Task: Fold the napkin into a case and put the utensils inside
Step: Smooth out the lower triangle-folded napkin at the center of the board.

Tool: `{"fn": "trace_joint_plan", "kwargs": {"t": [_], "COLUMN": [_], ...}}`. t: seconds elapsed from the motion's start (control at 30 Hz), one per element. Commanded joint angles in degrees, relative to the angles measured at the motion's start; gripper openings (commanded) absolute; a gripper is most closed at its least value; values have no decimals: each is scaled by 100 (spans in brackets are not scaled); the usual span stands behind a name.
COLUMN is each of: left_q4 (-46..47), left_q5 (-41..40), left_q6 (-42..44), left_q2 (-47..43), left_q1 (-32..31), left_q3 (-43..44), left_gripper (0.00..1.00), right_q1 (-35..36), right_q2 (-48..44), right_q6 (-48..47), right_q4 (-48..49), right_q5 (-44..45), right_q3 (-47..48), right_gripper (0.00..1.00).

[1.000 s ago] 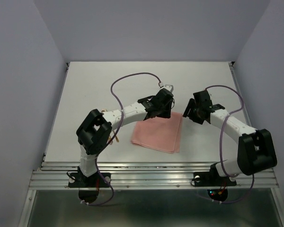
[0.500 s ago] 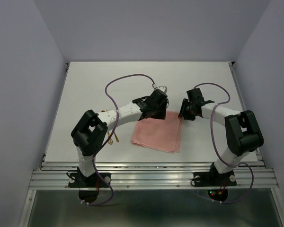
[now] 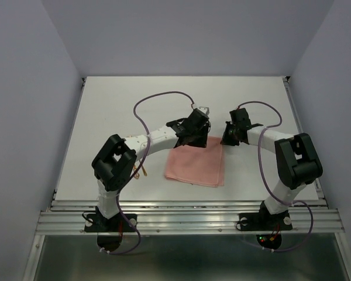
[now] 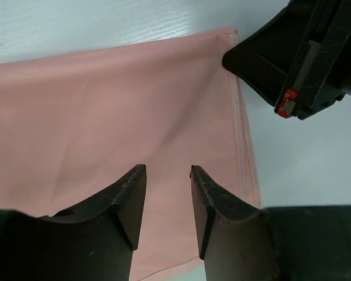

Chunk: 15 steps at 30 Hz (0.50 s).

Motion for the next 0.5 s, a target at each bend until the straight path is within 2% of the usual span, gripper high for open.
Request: {"fn": "trace_joint_plan", "kwargs": {"t": [0.0, 0.2, 0.33, 0.37, 0.43, 0.47], "left_q4": [-28, 208, 464, 455, 368, 263], "left_q5": [87, 158, 158, 167, 167, 97], "left_q6": [120, 85, 32, 32, 49, 102], "left_q2": [80, 1, -166, -149, -96, -35], "left_q1": [-6, -23, -23, -23, -23, -41], "left_q3": [292, -85, -367, -306, -166, -17], "left_gripper": [48, 48, 49, 49, 54, 61], "right_q1": [7, 7, 7, 7, 7, 7], "right_q2": [-100, -723, -918, -927, -971, -1101], "right_q6": [67, 576, 577, 534, 464, 376], "right_q4": [166, 639, 659, 467, 273, 98], "right_q5": [-448, -887, -713, -529, -291, -55], "right_q3": [-11, -809, -988, -935, -795, -716], "right_gripper": [1, 1, 1, 6, 26, 45]}}
